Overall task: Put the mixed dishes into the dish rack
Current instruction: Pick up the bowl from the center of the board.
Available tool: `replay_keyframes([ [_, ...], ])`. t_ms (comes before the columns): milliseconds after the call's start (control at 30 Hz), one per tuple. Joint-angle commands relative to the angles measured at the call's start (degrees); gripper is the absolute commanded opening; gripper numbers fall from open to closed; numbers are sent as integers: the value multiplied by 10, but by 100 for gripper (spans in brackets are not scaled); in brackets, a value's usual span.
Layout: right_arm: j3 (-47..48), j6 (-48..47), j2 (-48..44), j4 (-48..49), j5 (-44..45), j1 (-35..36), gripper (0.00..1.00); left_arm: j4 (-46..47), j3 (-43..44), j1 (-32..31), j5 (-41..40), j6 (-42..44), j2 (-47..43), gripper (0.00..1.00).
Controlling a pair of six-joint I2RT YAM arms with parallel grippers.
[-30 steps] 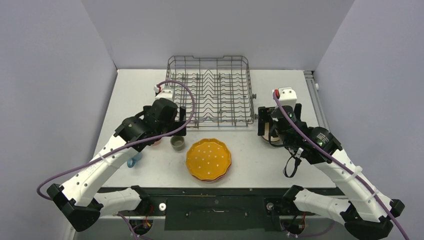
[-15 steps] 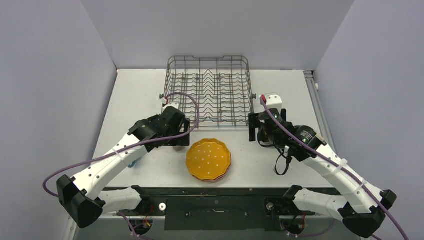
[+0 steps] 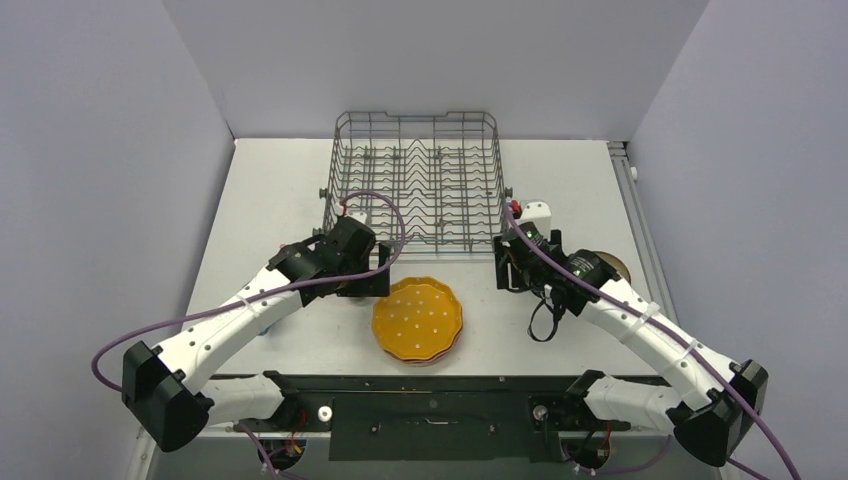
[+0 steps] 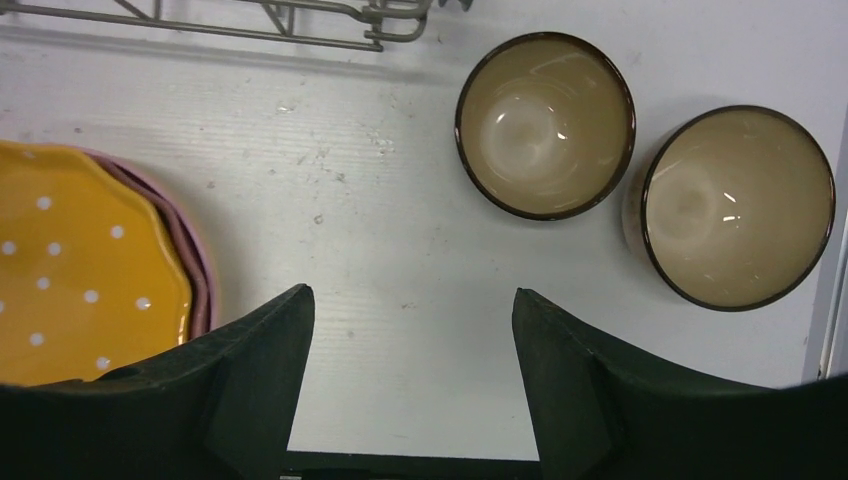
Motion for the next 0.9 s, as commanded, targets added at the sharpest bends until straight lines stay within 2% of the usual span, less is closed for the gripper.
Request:
replay_keyframes([
  [0,-30,1,10,43,-14,-40,67,42,-11,0,30,-3,0,98],
  [100,-52,-5,21,60,-30,-74,66,49,-17,-1,39,-2,0,98],
  [400,-76,-14,65,96,-34,-113,61,53,-14,-2,50,4,2,98],
  [867,-45,-33,162,135,-42,-138,52,49,3,-2,63,18,6,98],
])
